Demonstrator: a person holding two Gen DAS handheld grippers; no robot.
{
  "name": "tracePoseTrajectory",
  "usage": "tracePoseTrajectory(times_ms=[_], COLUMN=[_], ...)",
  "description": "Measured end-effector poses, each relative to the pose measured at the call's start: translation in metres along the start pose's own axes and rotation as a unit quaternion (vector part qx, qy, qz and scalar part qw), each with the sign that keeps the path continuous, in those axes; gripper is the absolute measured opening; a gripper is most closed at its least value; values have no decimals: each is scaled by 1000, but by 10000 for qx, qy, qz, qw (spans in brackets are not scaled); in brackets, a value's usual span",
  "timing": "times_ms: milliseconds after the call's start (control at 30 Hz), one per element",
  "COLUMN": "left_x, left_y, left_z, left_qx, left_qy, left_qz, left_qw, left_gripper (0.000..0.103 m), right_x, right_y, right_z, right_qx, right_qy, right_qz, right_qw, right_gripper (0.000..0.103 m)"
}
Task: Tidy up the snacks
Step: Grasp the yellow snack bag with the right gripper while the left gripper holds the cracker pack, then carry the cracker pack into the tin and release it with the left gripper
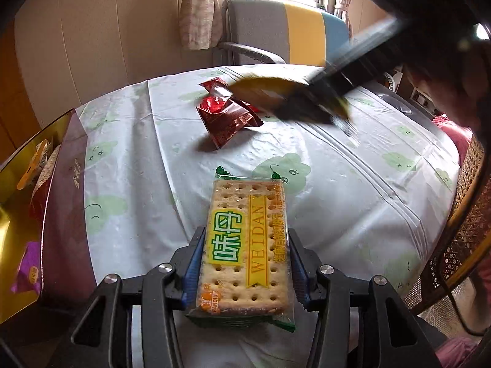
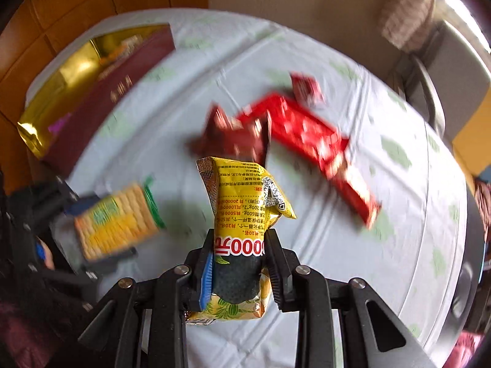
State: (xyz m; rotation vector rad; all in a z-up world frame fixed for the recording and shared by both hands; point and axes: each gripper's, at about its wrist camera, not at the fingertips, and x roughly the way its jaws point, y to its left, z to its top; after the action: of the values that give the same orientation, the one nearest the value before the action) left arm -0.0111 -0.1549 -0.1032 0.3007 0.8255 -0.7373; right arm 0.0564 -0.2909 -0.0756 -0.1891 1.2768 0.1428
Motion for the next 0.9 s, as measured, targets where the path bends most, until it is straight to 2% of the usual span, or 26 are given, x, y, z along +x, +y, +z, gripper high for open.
tracePoseTrajectory(times_ms=[67, 133, 433, 900], left_x=[0, 0, 3, 4], left_y=[-1, -1, -2, -7], left_z=[0, 1, 6, 9], left_qx=[-1, -1, -71, -163], left_qy=[11, 38, 159, 280], left_qz=[33, 59, 145, 317], left_qw=[10000, 10000, 9997, 9990], left_gripper=[51, 51, 51, 49], right_x=[11, 13, 20, 16], right_y=[-5, -4, -13, 7], right_z=[-7, -4, -6, -16], right_qx=[59, -20, -70, -519], right_qy=[125, 77, -19, -129], right_qz=[-65, -92, 168, -190], right_qw=[9999, 9999, 9998, 9984], right_gripper=[31, 31, 34, 35])
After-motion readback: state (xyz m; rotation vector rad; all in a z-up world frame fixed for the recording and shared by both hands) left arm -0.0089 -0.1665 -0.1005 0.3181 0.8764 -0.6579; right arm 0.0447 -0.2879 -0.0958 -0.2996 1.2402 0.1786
